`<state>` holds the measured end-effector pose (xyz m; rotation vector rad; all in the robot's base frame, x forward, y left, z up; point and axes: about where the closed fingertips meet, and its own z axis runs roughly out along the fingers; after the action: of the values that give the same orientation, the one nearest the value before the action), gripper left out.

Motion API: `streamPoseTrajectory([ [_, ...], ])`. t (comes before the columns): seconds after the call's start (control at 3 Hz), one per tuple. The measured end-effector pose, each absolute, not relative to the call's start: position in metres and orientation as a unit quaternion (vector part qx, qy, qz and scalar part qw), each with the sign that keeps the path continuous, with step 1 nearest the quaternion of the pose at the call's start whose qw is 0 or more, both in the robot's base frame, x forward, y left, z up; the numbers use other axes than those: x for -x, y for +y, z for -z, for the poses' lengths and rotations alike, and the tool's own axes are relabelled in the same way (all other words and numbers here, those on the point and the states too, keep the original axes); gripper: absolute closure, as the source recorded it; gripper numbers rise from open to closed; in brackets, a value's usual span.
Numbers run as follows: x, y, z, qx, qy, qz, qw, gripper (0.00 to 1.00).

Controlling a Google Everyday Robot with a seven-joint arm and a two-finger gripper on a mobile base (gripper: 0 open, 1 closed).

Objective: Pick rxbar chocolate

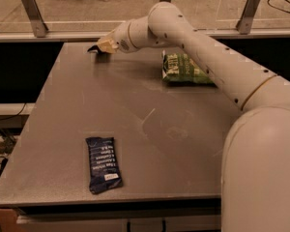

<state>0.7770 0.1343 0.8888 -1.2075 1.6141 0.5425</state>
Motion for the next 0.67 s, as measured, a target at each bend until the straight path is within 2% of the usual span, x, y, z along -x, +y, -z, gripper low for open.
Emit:
streamPoseTrajectory([
  [0.67,-0.732,0.125,-0.952,0.534,0.602,-0.232,0.547,1.00],
])
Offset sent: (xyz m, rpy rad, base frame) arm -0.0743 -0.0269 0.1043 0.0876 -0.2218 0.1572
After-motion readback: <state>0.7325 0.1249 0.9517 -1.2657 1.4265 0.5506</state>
